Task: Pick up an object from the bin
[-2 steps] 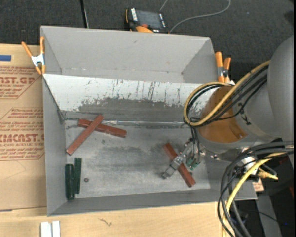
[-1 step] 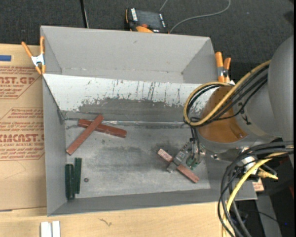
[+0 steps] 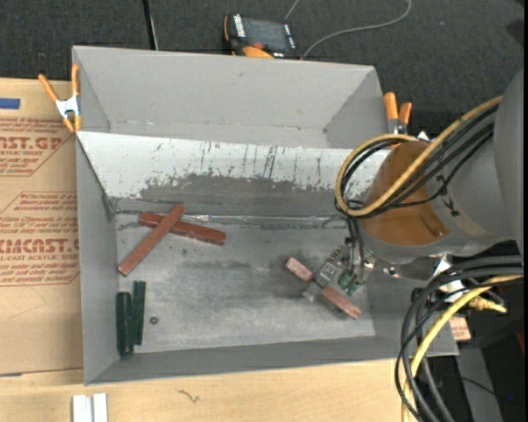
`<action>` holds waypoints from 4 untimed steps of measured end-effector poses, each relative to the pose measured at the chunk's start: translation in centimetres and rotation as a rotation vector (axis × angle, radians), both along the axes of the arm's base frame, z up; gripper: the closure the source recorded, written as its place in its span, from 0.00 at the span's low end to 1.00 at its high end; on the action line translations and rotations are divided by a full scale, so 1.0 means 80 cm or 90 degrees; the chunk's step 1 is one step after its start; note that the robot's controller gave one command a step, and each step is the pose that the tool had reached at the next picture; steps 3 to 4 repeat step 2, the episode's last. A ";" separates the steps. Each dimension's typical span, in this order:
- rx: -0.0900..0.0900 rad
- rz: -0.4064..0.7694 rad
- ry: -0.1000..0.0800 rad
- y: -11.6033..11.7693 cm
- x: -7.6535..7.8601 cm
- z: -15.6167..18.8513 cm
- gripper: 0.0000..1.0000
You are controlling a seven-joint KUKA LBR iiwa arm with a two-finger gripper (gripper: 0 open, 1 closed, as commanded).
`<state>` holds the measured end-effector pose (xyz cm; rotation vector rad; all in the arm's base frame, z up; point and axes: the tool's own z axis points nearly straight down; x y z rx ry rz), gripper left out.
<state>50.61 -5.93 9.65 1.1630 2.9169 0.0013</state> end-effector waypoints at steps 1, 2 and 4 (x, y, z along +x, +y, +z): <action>0.000 0.001 0.000 0.000 0.000 0.028 1.00; -0.001 0.001 -0.004 0.001 0.002 0.119 1.00; -0.001 0.001 -0.004 0.001 0.002 0.119 1.00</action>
Offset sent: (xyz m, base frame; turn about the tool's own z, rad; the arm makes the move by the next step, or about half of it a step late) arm 0.0000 0.0000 0.0216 0.0000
